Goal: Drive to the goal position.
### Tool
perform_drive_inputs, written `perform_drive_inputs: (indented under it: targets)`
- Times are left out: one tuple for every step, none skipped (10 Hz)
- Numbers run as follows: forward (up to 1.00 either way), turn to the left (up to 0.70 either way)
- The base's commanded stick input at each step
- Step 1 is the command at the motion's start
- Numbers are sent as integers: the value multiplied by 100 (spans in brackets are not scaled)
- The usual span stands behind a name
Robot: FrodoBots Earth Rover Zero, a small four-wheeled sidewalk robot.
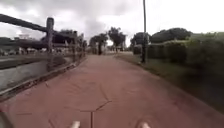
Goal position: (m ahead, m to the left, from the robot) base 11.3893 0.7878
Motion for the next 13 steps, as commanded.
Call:
perform_drive_inputs:
  targets:
    - [70, 0]
    - [70, 0]
    - [70, 0]
    - [70, 0]
    - [70, 0]
    - [70, 0]
    - [70, 0]
    - [70, 0]
    - [70, 0]
    - [70, 0]
    - [70, 0]
    - [70, 0]
    - [70, 0]
